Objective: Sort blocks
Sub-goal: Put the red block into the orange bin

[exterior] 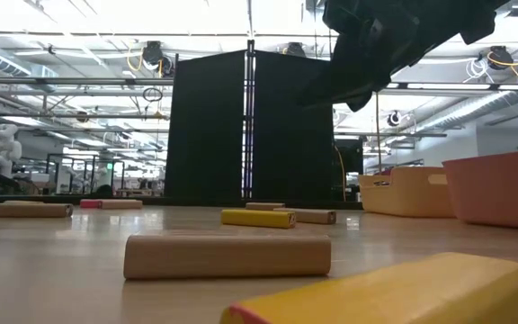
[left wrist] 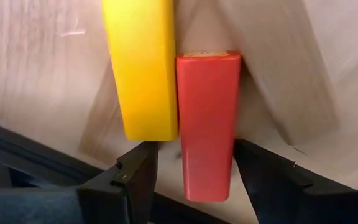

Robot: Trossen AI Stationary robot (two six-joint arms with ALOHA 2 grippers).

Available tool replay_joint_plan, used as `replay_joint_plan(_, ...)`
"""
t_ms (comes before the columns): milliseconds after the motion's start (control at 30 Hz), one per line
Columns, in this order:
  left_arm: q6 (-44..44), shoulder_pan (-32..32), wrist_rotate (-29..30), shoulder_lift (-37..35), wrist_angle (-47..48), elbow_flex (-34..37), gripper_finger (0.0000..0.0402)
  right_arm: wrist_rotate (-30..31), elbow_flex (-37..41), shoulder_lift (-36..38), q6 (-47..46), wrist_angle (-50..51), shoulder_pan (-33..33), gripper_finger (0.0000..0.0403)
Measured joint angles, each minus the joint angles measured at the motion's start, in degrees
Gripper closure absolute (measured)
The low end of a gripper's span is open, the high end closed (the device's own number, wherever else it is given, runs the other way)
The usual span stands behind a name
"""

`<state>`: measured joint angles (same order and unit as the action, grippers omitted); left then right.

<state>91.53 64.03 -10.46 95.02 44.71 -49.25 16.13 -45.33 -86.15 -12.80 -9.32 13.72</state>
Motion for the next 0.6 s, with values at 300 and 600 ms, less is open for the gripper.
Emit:
replay_joint_plan(300, -7.57, -0.75, 0.07, 0.05, -1.03, 0.01, 0.0267, 0.01, -0.03, 0.0, 0.03, 0.55, 0.0, 0.0403)
replay_joint_plan(600, -16.92, -1.31, 2.11, -1.0, 0.13, 0.02, 0.0323, 0.68, -0.03, -0.02, -0.41, -0.42, -0.52, 0.0403)
